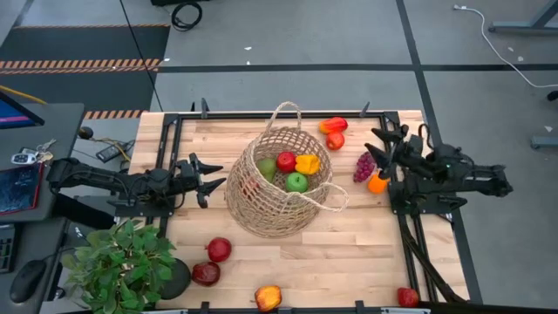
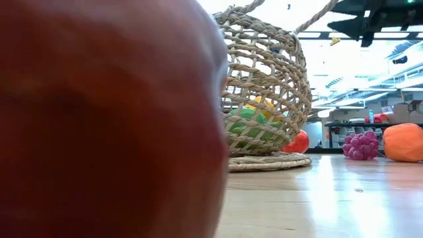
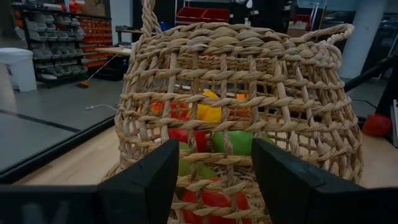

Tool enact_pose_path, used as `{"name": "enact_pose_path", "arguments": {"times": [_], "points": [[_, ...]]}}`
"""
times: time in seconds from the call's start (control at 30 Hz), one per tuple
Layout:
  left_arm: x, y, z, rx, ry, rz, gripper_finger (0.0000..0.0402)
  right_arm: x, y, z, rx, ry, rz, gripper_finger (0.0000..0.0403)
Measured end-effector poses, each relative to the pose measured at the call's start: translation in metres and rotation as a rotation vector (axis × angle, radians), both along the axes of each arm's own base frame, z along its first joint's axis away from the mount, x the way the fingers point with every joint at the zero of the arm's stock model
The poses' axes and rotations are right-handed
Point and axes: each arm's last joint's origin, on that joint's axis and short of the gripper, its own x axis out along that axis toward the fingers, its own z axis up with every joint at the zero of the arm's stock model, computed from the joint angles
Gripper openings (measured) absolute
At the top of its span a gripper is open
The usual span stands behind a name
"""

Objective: Build produce basket
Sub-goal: Put the red apple into the basket

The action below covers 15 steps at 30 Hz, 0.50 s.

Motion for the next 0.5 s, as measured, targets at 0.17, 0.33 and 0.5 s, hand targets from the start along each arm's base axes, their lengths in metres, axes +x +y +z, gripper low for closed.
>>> {"name": "enact_pose_path", "arguments": {"times": [0.17, 0.33, 0.5], "points": [[0.0, 0.0, 0.0, 0.001, 0.0, 0.0, 0.0212, 0.01, -0.008, 0.009, 0.145, 0.256, -0.122, 0.0284], [0.0, 0.0, 0.0, 0.001, 0.0, 0.0, 0.0208, 0.031, -0.022, 0.004, 0.235, 0.401, -0.223, 0.0284], [0.0, 0.0, 0.0, 0.001, 0.0, 0.0, 0.0207, 0.048, -0.048, -0.01, 0.31, 0.522, -0.267, 0.0284]]}}
